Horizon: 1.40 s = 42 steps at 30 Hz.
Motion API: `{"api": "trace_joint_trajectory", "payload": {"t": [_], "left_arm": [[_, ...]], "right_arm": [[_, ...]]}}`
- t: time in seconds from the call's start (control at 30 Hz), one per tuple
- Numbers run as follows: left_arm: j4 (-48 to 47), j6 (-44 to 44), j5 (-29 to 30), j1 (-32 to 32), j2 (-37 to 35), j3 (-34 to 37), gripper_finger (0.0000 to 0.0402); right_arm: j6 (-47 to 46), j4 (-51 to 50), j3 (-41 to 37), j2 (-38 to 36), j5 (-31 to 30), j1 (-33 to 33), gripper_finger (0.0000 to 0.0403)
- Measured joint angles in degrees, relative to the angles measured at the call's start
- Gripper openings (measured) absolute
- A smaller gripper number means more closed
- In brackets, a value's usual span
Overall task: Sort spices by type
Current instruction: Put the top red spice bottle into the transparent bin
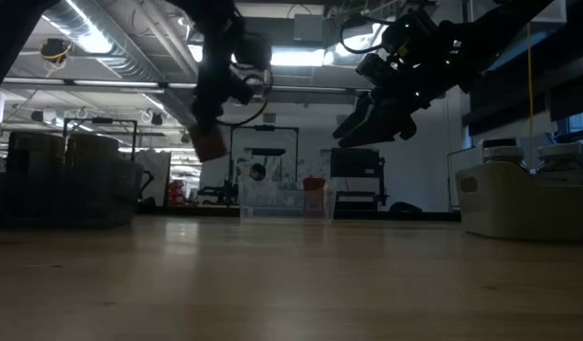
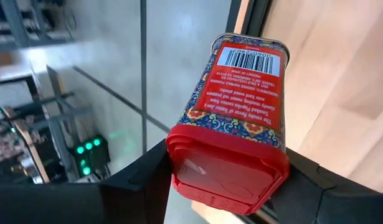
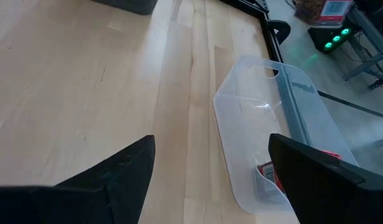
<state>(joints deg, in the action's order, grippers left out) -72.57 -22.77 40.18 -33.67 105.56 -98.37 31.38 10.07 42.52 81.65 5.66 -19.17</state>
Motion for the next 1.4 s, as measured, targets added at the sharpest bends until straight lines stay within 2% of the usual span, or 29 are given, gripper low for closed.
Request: {"api": "trace_joint_trajectory", "payload": {"t": [0.13,0.4,0.5,0.73,0.93,1.17,1.4], "left_arm": [[1.2,1.5,-2.4,2.0,0.0,-1.4,0.02],[9.9,2.4,-8.7,4.5,0.0,-1.8,0.0203],[13.0,3.2,-9.0,5.0,0.0,-1.8,0.0205],[13.6,4.3,-9.0,5.2,0.5,-2.9,0.0199],[8.3,5.3,-10.0,5.6,5.3,-12.2,0.0198],[-6.3,8.8,-15.4,5.9,16.6,-27.9,0.0198],[-9.6,9.5,-17.8,5.4,22.7,-30.4,0.0198]], "right_arm": [[0.0,0.0,0.0,0.0,0.0,0.0,0.0314],[0.0,0.1,0.0,0.0,0.0,0.0,0.0314],[0.0,0.1,0.0,0.0,0.0,0.0,0.0314],[0.2,0.2,0.0,0.0,0.1,0.0,0.0314],[0.4,0.3,0.0,0.0,1.6,0.0,0.0314],[0.4,0.1,0.0,0.0,1.6,0.0,0.0314],[0.4,-0.5,0.0,0.0,1.5,0.0,0.0314]]}}
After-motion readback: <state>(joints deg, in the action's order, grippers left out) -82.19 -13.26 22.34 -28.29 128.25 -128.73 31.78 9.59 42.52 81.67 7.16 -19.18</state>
